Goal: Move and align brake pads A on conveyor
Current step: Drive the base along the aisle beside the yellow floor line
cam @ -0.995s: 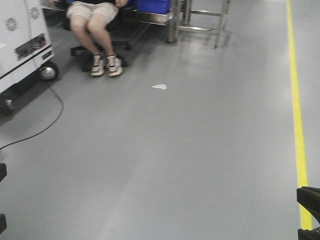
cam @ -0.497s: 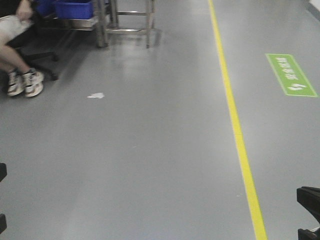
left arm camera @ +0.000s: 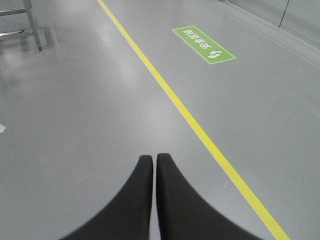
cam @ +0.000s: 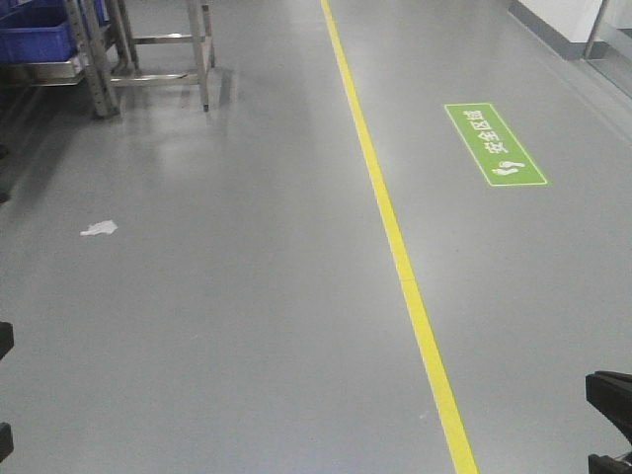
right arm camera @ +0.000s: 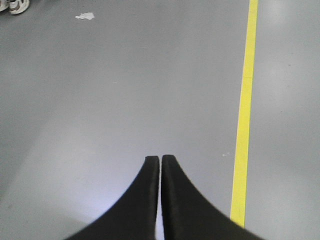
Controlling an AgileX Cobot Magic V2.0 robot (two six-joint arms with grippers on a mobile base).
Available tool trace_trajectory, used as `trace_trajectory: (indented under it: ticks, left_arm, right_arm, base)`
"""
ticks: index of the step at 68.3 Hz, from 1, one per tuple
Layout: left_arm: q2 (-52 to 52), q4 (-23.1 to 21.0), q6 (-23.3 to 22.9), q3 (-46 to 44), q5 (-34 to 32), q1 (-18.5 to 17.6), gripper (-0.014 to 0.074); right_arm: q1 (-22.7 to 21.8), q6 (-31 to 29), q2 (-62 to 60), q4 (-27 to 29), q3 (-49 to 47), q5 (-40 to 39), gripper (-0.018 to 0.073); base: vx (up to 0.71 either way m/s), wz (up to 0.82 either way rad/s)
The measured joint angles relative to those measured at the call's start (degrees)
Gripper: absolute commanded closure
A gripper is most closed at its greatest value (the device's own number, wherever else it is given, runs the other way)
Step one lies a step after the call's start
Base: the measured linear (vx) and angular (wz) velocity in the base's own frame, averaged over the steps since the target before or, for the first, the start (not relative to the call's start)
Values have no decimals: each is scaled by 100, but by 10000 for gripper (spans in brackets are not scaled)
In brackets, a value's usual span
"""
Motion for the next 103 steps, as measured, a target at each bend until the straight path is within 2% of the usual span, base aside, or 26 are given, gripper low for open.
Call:
trace_trajectory:
  ticks: [103]
  left_arm:
    - [0,0,0,0,0,0,603]
  right_arm:
    - [0,-19,0,0,0,348,568]
  base:
    - [51,-7]
